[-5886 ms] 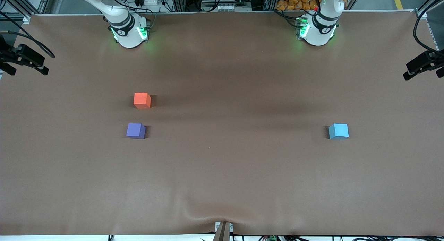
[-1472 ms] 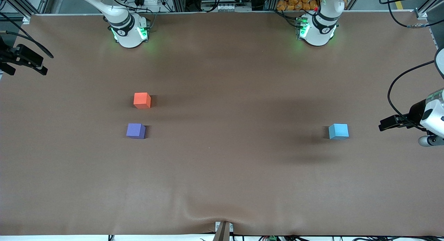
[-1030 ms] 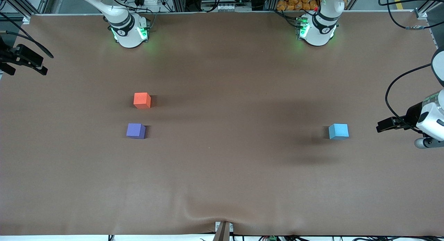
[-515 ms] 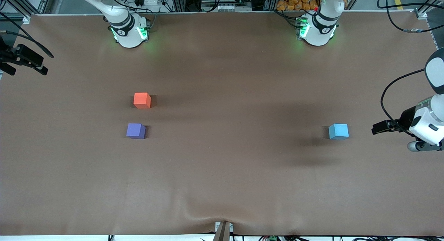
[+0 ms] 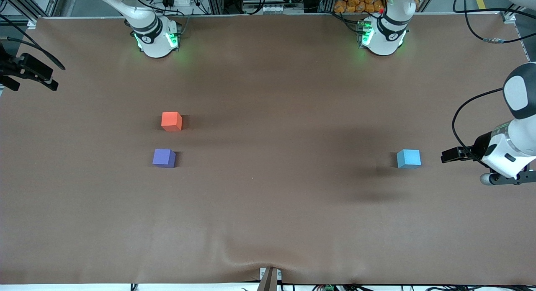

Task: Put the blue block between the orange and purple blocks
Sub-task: 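Move the left gripper toward the light-blue block, then lower the open left gripper over the light-blue block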

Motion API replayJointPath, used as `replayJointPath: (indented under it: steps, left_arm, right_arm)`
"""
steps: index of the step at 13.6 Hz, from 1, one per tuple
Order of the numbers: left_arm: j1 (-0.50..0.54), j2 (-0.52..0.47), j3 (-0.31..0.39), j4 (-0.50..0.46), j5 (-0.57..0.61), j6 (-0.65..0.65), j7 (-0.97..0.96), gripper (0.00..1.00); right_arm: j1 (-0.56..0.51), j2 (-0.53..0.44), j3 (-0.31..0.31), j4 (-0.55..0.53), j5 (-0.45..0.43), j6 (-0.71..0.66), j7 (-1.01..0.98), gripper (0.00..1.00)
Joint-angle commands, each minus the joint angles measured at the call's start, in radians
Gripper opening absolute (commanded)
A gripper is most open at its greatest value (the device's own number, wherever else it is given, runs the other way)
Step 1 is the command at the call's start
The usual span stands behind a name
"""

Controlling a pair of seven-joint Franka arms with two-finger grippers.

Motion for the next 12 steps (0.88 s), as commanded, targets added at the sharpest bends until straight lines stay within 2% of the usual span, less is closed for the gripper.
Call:
replayJointPath:
  steps: [1, 12]
  left_arm:
    - [-0.007, -0.007, 0.003, -0.04, 0.006, 0.044, -0.003, 1.0]
    - [0.009, -0.021, 0.004, -0.082, 0.005, 0.049, 0.007, 1.0]
  right_arm:
    - [-0.026, 0.009, 0.014, 0.019, 0.018, -0.012, -0.015, 1.0]
    - [-0.026, 0.009, 0.014, 0.019, 0.018, -0.012, -0.013, 1.0]
